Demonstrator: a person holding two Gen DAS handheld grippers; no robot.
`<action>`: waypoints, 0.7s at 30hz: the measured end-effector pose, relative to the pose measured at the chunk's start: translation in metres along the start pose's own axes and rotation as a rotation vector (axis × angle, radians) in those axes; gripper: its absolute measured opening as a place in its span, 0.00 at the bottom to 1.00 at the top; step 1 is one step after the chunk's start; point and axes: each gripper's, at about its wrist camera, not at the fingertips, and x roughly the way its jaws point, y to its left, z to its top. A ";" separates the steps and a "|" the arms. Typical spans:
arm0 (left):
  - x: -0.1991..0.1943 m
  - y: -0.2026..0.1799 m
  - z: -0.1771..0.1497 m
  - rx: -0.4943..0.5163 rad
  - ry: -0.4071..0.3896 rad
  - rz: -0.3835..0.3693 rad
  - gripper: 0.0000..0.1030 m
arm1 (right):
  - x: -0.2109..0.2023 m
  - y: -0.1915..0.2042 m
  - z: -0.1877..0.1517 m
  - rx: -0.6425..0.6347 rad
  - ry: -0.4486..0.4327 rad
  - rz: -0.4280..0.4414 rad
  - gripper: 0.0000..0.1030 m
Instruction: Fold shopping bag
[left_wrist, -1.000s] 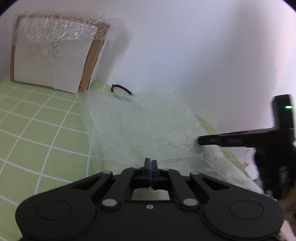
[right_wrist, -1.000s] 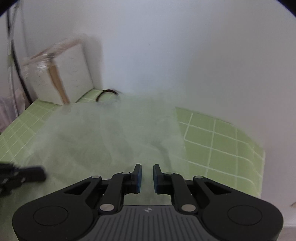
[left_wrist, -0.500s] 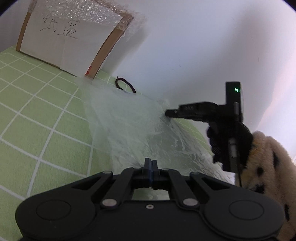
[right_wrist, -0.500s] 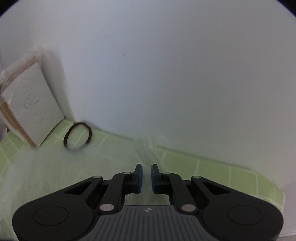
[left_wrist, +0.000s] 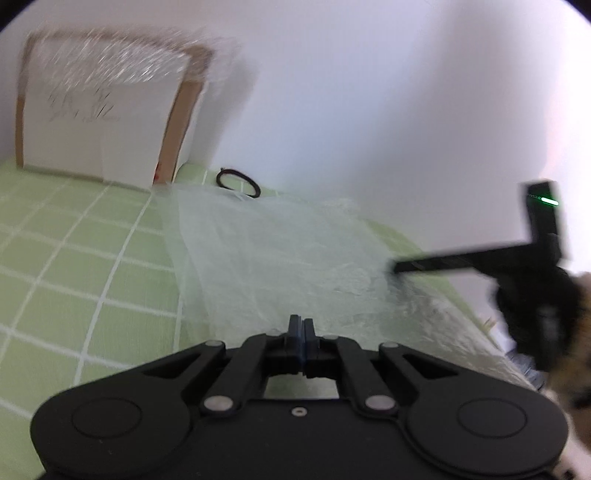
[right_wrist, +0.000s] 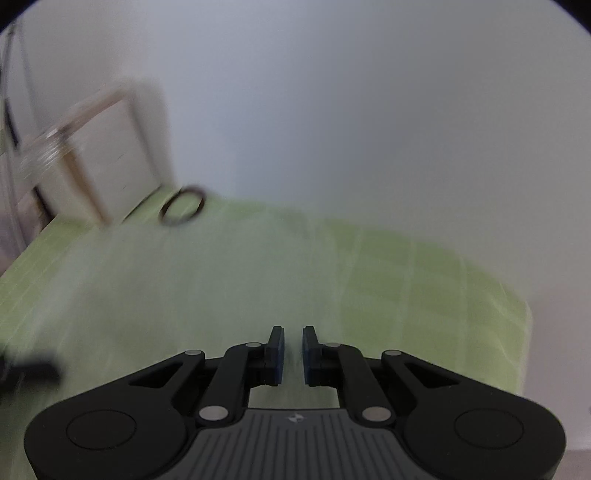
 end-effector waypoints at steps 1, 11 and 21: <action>0.001 -0.002 0.002 0.019 0.005 0.010 0.02 | -0.011 0.000 -0.011 0.004 0.006 -0.002 0.10; 0.009 -0.001 0.010 0.084 0.047 0.009 0.02 | -0.104 0.022 -0.108 -0.016 0.038 0.028 0.15; 0.025 0.011 0.032 0.113 0.137 -0.061 0.02 | -0.143 0.041 -0.163 -0.410 -0.077 -0.100 0.37</action>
